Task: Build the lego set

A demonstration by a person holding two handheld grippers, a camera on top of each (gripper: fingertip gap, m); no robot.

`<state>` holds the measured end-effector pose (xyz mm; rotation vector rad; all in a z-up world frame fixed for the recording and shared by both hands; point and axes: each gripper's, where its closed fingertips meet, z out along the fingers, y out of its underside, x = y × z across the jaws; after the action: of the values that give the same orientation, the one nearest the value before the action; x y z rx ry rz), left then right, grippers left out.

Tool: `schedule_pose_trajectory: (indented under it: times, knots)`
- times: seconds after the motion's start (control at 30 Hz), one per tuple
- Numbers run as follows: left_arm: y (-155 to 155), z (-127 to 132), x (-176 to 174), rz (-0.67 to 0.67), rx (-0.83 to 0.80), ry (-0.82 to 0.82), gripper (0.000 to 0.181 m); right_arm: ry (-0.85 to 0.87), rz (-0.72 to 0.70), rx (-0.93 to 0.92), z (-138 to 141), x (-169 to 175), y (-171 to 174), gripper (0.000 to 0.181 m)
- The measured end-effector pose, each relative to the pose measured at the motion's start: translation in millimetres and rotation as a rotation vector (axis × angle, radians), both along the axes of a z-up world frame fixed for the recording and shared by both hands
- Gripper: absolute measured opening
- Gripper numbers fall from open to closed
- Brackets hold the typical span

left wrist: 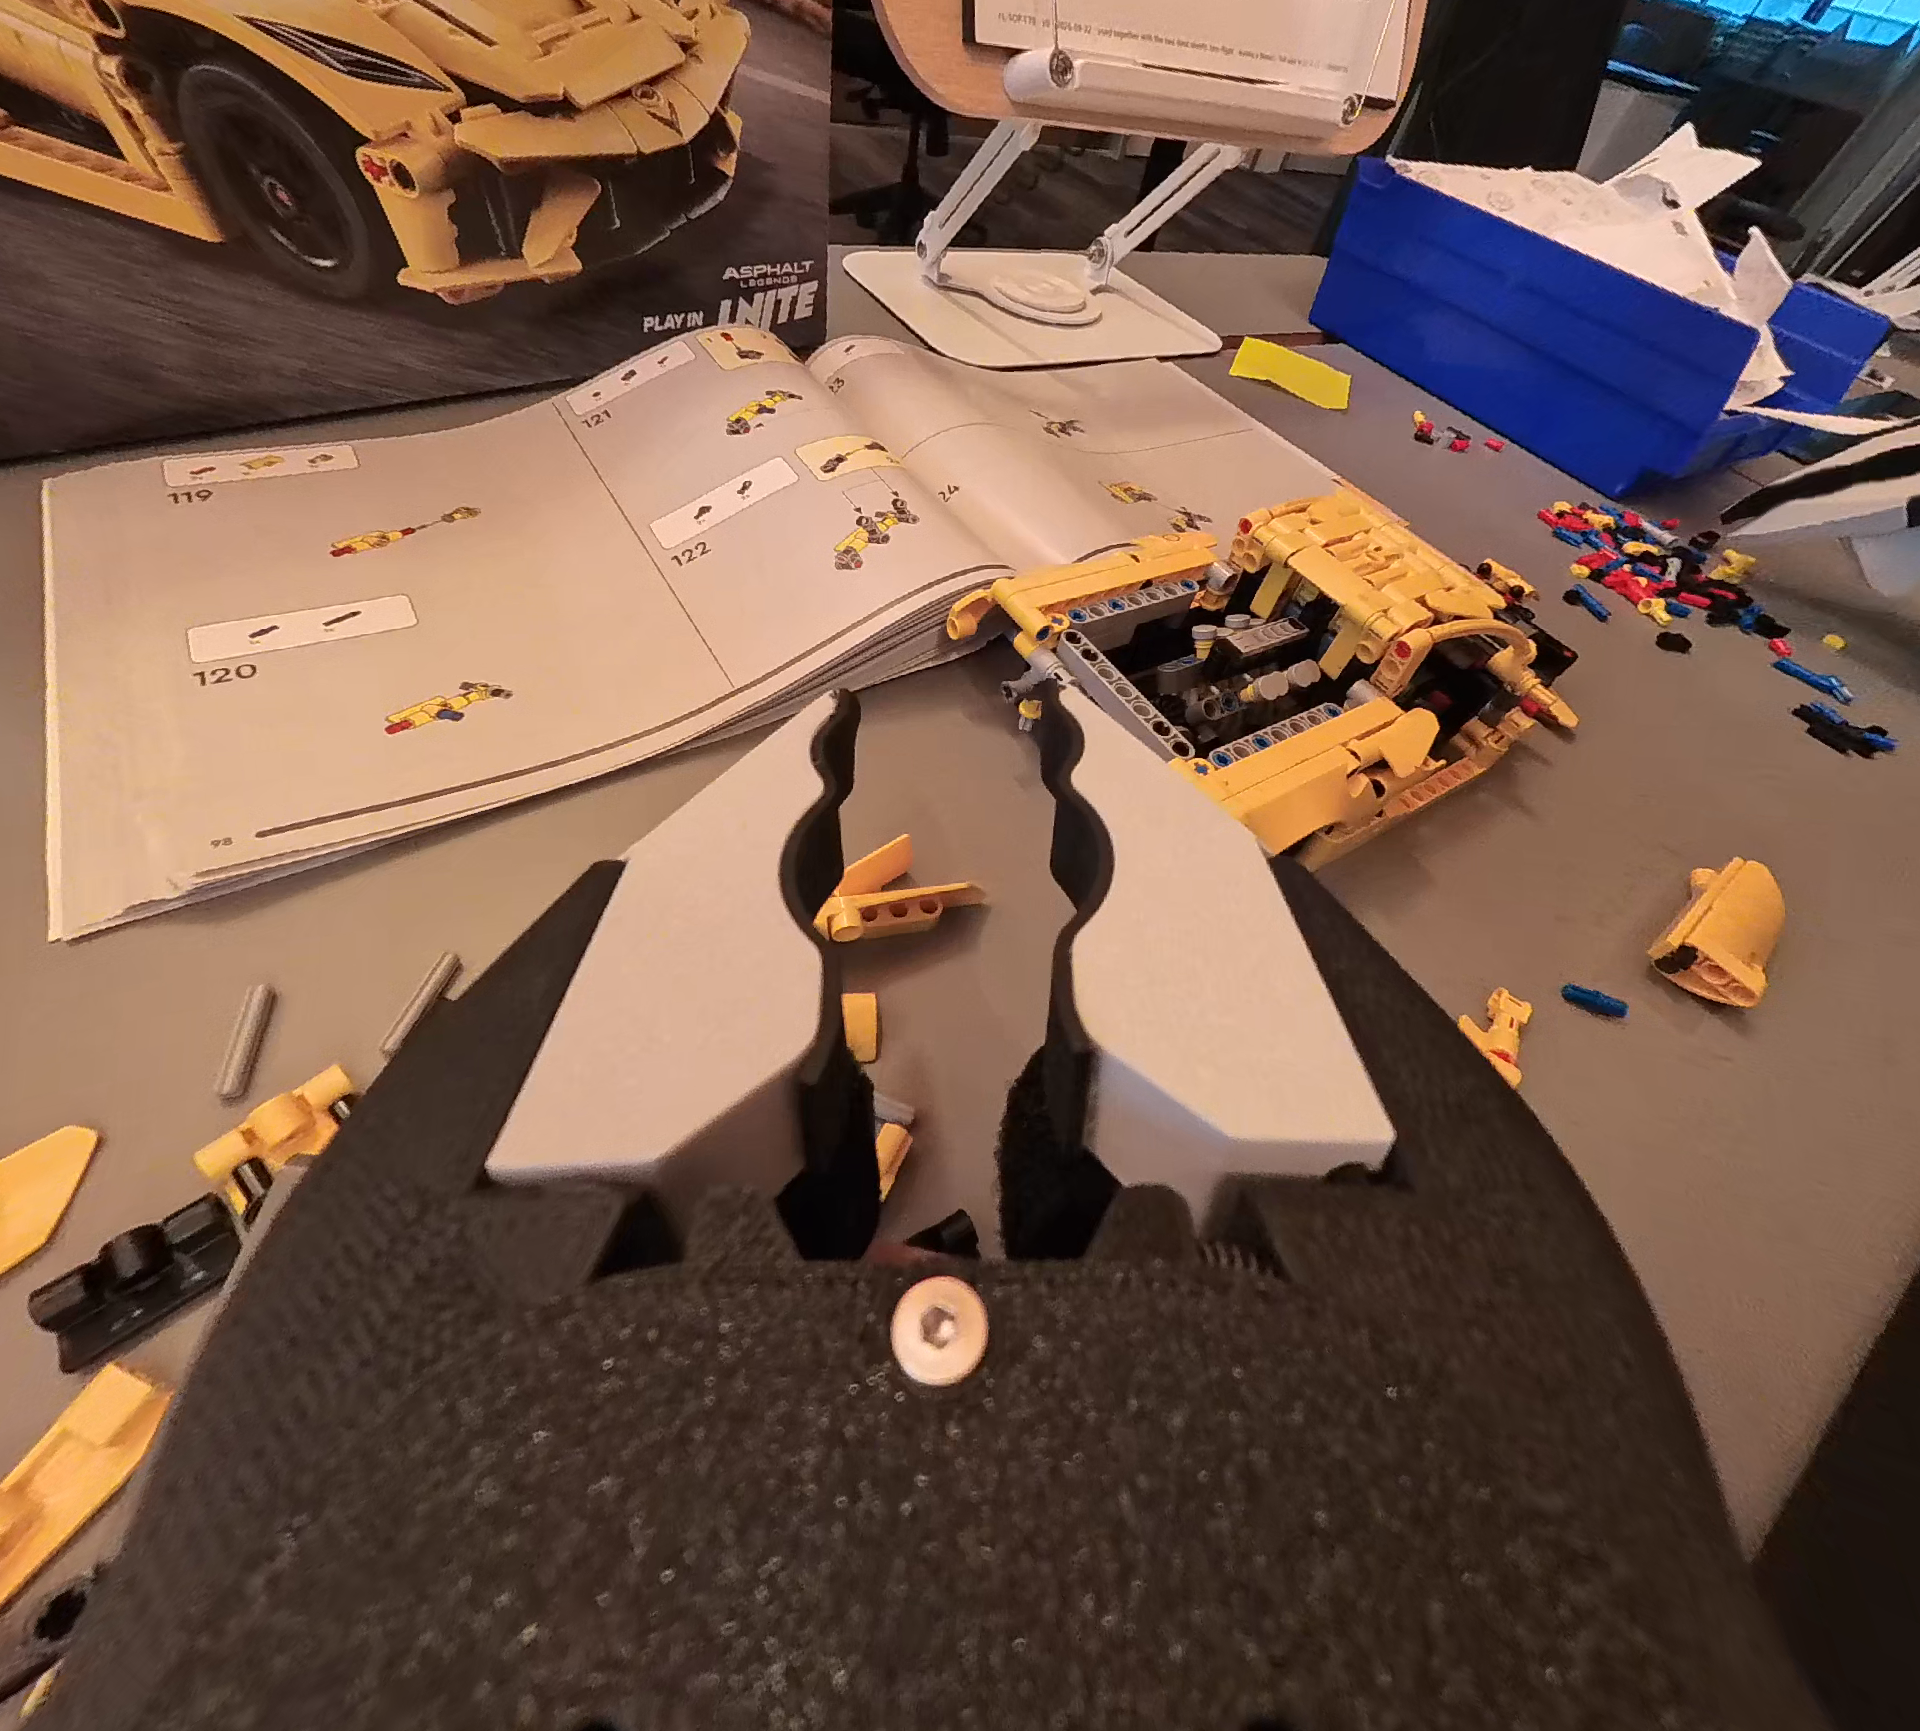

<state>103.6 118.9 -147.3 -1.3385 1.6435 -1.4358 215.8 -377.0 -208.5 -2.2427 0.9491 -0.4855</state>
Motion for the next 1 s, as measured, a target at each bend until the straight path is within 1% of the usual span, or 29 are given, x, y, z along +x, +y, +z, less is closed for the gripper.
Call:
schedule_pose_trajectory:
  times: [0.07,0.2,0.37,0.8,1.0]
  knots:
    - [-0.3,-0.1,0.4,-0.003,-0.005,0.003,0.035,0.02,0.017,0.044,1.3,1.7,7.7,0.021]
    - [-2.5,-1.2,0.1,-0.01,0.01,0.003,0.035,-0.009,0.07,0.018,0.4,13.8,27.9,0.023]
    - [-3.9,-1.8,-0.8,-0.016,0.017,0.003,0.035,0.038,0.105,0.008,-13.4,22.9,42.4,0.024]
    - [-6.7,-3.0,-0.9,-0.028,0.029,0.006,0.035,0.089,0.134,-0.022,-22.8,23.8,38.7,0.024]
    - [-6.2,-3.0,-0.7,-0.027,0.027,0.007,0.035,0.082,0.146,-0.04,-22.9,25.4,40.7,0.006]
